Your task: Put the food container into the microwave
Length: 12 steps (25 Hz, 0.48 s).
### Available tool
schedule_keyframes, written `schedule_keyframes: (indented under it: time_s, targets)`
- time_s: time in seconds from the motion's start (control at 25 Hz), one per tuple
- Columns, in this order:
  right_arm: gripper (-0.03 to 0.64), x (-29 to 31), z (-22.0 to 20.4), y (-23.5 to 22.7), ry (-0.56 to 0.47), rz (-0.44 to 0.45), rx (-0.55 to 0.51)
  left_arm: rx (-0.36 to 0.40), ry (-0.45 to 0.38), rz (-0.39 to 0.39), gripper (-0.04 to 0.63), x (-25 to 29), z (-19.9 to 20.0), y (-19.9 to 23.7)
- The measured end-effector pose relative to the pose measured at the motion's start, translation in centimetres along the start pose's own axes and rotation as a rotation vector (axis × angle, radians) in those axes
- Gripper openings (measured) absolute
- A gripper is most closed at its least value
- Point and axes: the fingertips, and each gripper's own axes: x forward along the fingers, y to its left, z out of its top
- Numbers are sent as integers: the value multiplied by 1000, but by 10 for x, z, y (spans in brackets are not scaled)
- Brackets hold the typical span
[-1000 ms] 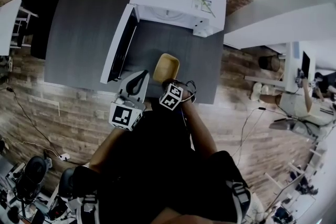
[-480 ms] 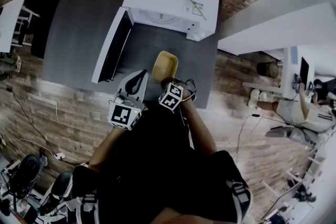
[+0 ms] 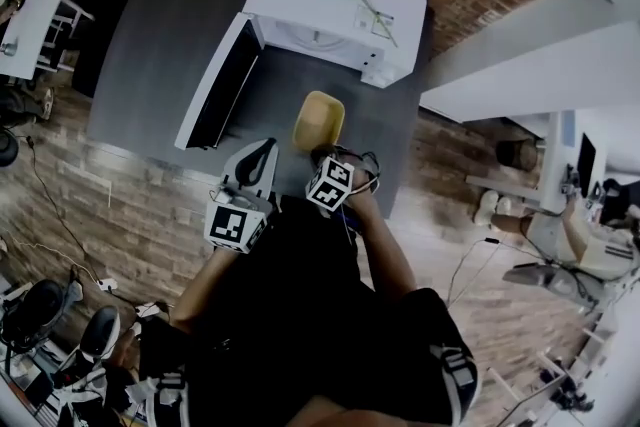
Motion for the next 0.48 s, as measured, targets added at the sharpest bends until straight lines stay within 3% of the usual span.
schedule_keyframes:
  time_s: [0.48]
  targets:
    - [35,-2,24,-48,2,-76,-31,10,-18,2,35,17,1,27]
